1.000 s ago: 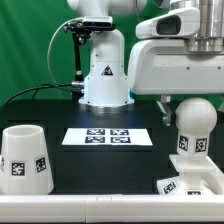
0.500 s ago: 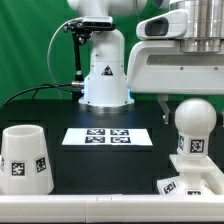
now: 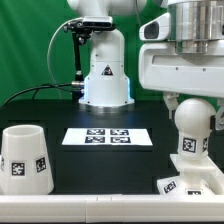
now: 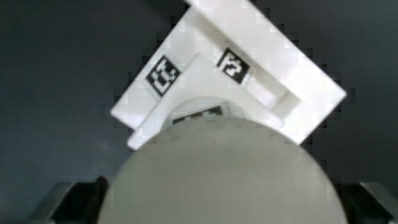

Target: Assemble lamp

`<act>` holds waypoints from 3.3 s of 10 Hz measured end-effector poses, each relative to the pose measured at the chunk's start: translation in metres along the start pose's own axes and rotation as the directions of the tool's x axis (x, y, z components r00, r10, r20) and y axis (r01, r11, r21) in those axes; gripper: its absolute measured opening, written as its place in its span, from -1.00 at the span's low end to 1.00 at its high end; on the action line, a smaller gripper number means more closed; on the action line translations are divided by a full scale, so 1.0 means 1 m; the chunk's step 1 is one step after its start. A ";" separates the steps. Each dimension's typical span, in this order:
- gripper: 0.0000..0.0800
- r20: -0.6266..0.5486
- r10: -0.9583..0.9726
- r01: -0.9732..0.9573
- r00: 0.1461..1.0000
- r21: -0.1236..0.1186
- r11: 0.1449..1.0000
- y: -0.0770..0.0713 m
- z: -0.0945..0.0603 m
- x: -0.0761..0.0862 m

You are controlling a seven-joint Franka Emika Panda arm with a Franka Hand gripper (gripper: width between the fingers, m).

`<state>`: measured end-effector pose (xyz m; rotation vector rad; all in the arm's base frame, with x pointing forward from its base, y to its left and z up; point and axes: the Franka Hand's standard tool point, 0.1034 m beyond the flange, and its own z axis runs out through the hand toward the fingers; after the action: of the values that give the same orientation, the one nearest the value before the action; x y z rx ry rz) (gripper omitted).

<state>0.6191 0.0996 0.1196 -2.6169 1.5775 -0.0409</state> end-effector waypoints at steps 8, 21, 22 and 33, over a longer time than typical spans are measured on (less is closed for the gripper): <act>0.74 0.036 -0.332 0.331 0.943 0.028 0.943 -0.001 -0.004 0.000; 0.44 0.002 -0.925 0.924 0.380 -0.049 0.380 0.000 0.001 0.011; 0.44 -0.007 -0.881 0.879 0.474 -0.052 0.473 -0.001 0.002 0.011; 0.44 0.016 0.174 -0.174 0.985 -0.003 0.985 0.002 0.004 0.008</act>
Offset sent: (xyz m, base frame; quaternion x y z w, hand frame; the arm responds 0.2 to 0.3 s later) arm 0.0000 0.0000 0.0000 0.0000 0.0000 -0.0650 0.9979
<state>0.6211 0.0915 0.1153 -2.4633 1.7940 -0.0072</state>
